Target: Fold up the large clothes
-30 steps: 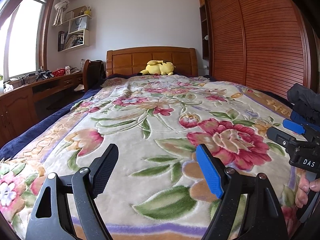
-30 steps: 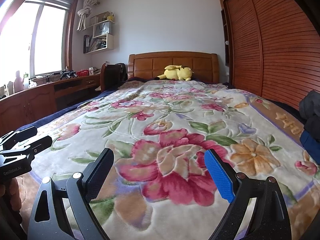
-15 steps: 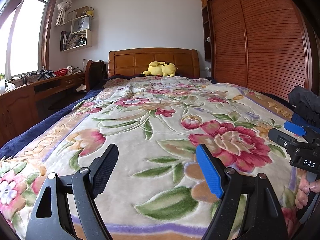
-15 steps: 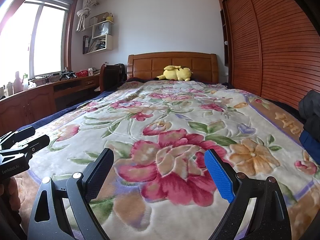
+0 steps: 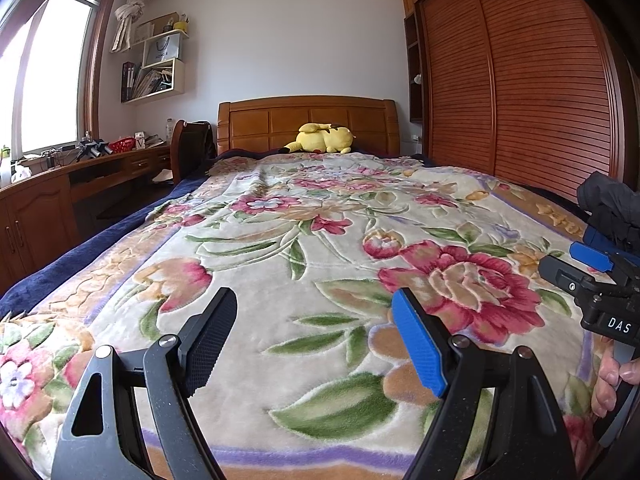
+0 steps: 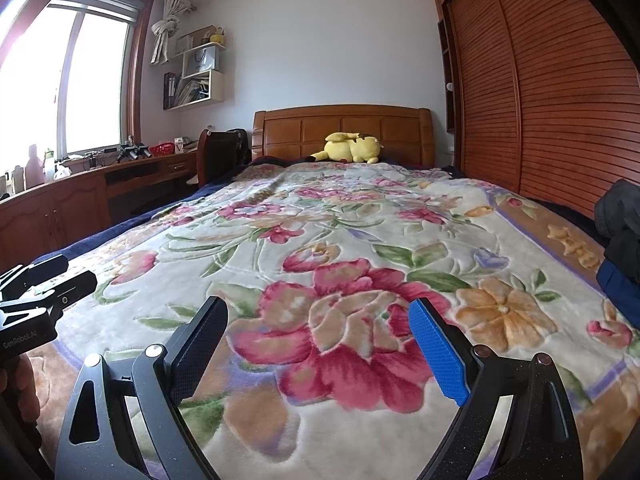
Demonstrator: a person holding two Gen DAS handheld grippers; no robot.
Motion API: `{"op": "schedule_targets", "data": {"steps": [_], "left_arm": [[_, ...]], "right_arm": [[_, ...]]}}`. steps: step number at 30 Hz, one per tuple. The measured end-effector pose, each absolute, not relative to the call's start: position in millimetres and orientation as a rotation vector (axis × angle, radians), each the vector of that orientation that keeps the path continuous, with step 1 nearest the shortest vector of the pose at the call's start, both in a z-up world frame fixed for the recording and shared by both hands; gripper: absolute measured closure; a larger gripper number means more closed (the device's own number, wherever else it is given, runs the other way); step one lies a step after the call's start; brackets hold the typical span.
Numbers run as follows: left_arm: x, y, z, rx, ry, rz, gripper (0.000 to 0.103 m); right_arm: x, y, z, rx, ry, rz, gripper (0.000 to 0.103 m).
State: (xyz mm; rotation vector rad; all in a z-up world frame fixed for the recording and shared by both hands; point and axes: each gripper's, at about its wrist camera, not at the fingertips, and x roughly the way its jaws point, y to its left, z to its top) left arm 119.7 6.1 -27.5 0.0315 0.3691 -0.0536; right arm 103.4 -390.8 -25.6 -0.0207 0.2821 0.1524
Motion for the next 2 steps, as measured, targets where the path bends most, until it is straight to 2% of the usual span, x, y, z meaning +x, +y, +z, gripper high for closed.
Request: {"op": "schedule_targets", "data": {"steps": [2], "left_arm": [[119.9, 6.3, -27.0, 0.032, 0.368, -0.05, 0.022]], "right_arm": [[103.6, -391.1, -25.4, -0.021, 0.281, 0.153, 0.01]]}}
